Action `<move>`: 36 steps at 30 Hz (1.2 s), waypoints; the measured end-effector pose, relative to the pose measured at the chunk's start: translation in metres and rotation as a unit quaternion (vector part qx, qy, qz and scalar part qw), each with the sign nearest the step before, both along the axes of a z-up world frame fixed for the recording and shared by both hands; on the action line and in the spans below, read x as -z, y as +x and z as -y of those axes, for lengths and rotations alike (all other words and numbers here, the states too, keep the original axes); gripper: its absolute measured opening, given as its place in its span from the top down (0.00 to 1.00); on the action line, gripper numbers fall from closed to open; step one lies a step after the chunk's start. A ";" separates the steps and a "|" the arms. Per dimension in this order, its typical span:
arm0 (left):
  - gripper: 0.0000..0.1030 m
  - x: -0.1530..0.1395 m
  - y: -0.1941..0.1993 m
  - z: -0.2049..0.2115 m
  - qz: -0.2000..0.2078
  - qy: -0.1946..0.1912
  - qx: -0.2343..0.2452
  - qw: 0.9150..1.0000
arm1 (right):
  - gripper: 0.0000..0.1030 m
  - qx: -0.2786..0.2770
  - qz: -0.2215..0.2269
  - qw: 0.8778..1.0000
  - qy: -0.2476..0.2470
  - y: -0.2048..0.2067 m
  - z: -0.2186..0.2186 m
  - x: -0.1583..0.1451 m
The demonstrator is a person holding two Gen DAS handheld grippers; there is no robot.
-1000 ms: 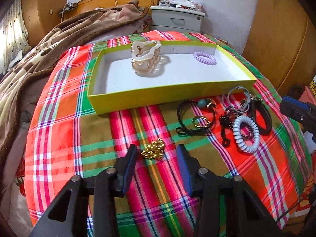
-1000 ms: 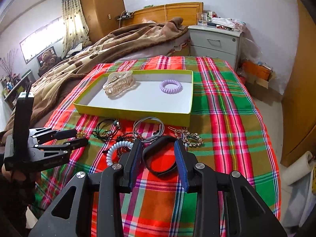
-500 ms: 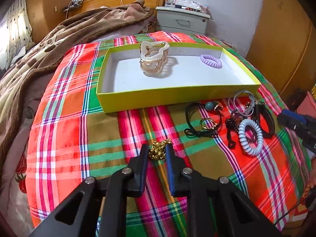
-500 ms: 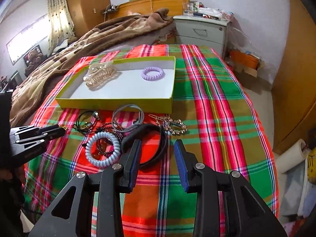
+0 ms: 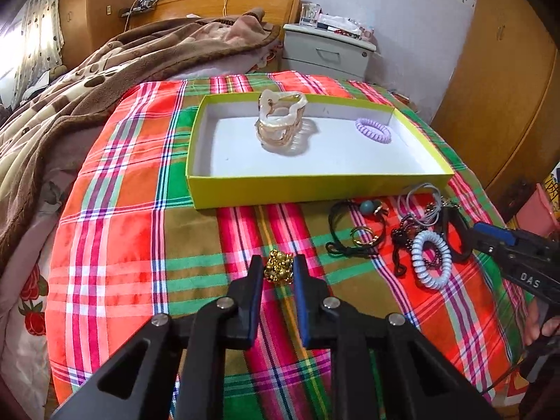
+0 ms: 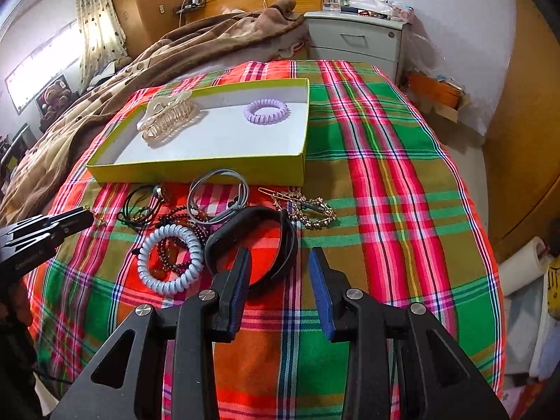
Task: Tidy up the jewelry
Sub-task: 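Grasp the gold chain with the left tool while the right tool grasps the black band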
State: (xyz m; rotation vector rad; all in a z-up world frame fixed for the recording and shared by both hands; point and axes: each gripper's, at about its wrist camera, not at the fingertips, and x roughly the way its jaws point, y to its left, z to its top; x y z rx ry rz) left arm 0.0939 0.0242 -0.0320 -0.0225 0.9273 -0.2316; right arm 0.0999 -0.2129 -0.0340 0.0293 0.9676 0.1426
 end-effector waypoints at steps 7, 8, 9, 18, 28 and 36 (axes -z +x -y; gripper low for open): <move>0.83 -0.006 -0.002 -0.002 0.003 -0.008 -0.001 1.000 | 0.66 0.007 -0.009 1.000 0.000 0.006 0.003 0.006; 0.83 -0.007 -0.002 -0.003 0.004 -0.007 -0.001 1.000 | 0.67 0.007 -0.009 1.000 0.004 0.006 0.003 0.007; 0.83 -0.007 -0.002 -0.003 0.004 -0.007 -0.001 1.000 | 0.71 0.007 -0.009 1.000 0.005 0.007 0.003 0.008; 0.83 -0.013 -0.004 -0.005 0.009 -0.007 -0.001 1.000 | 0.80 0.003 -0.009 1.000 0.005 0.008 -0.001 0.009; 0.83 -0.018 -0.010 -0.006 0.016 -0.011 0.006 1.000 | 0.89 0.011 0.002 1.000 0.009 0.005 0.005 0.004; 0.83 -0.030 -0.012 -0.009 0.026 -0.010 0.006 1.000 | 0.90 0.015 0.018 1.000 0.019 0.000 0.011 -0.005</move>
